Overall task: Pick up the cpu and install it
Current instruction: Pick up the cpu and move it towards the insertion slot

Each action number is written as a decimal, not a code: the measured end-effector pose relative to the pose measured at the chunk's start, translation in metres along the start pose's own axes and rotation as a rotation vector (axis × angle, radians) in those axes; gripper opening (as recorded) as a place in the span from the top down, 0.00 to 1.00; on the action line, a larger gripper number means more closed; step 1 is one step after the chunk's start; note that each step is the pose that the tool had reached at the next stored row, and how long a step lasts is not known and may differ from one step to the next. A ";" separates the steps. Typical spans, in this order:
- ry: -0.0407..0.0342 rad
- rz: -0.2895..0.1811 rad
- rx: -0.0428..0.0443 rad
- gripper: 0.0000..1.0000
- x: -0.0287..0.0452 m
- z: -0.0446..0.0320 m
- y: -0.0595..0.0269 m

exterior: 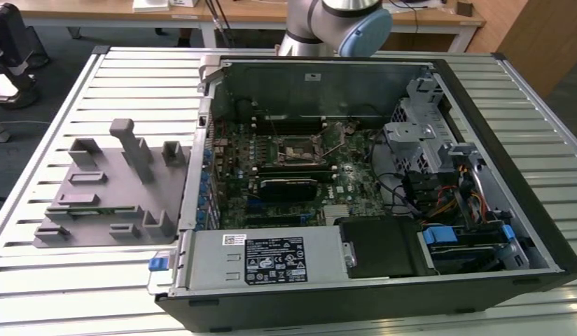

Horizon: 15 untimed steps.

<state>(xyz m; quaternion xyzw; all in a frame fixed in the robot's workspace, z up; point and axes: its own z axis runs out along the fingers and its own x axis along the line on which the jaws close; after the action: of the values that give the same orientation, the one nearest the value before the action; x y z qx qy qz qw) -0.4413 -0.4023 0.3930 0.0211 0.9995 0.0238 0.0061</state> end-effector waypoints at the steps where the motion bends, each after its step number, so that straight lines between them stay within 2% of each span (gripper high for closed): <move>1: 0.0001 0.000 0.0000 0.46 -0.0013 0.0000 0.0000; 6: 0.0000 0.000 0.0000 0.46 -0.0066 0.0001 0.0003; 15: 0.0000 0.000 0.0000 0.46 -0.0116 0.0001 0.0005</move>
<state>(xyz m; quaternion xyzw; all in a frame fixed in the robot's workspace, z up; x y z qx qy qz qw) -0.4297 -0.4022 0.3930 0.0211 0.9995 0.0237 0.0061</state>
